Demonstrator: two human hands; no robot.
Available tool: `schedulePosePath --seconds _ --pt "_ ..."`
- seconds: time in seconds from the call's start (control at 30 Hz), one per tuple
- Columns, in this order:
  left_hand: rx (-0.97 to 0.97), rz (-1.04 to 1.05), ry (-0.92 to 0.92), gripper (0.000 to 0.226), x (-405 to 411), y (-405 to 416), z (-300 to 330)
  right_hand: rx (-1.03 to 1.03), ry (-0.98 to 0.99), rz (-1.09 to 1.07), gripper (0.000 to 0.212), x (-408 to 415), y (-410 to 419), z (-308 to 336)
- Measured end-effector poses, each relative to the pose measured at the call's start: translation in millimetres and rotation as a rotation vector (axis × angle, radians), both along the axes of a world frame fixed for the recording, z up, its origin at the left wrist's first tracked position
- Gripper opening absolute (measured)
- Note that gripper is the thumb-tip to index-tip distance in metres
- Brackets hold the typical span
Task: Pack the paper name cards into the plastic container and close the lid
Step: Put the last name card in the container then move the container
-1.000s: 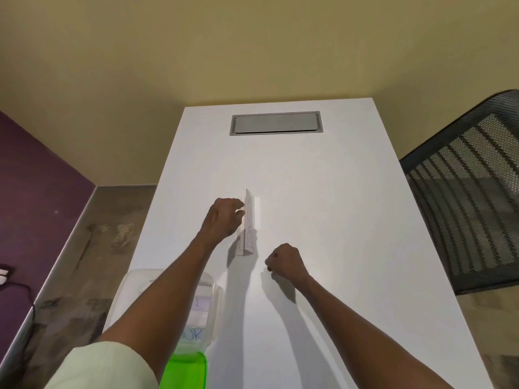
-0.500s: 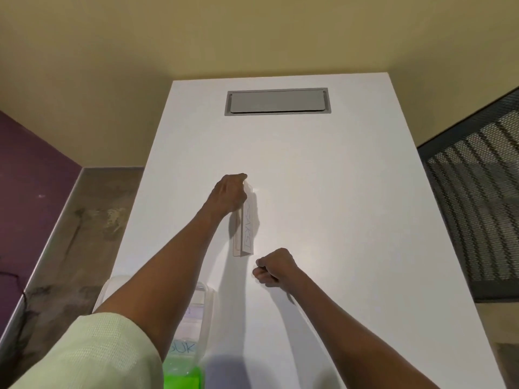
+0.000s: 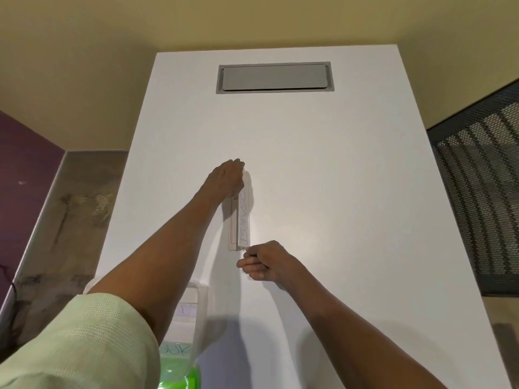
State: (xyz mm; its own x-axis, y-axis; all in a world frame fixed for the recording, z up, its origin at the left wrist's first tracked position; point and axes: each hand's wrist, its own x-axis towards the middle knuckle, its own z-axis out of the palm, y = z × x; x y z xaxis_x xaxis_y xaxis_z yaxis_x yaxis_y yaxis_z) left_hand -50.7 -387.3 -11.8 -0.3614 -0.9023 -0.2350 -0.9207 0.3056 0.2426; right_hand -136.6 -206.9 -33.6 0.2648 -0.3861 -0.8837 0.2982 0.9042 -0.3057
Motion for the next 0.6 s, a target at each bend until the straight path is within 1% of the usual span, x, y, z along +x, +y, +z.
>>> schedulePosePath --seconds 0.07,0.2,0.23,0.33,0.4,0.47,0.57,0.6 --pt "-0.029 -0.029 -0.002 0.025 0.9 -0.4 -3.5 -0.008 0.037 0.005 0.030 -0.5 0.8 5.2" --pt "0.049 0.018 0.024 0.013 2.2 -4.7 -5.7 -0.025 0.092 0.009 0.027 -1.6 0.7 8.6" --pt "0.065 0.021 0.035 0.014 1.8 -5.9 -6.1 -0.029 0.098 0.007 0.026 -1.8 0.8 8.2" --pt "0.110 0.065 0.059 0.036 4.1 -8.1 -6.1 -0.034 0.107 -0.018 0.025 -1.3 -0.5 5.9" --pt "0.079 0.058 0.059 0.038 6.9 -7.2 -7.6 -0.030 0.095 -0.030 0.025 -1.1 -0.6 3.4" --pt "0.043 0.038 0.053 0.036 10.0 -5.9 -7.3 -0.022 0.101 -0.035 0.026 -0.7 -0.5 0.7" --pt "0.016 0.028 0.071 0.019 9.4 -1.9 3.7 0.007 0.095 -0.038 0.023 1.4 -1.8 -0.5" --pt "0.011 0.035 0.085 0.018 8.8 -1.3 8.5 0.018 0.086 -0.047 0.020 2.4 -2.8 0.4"
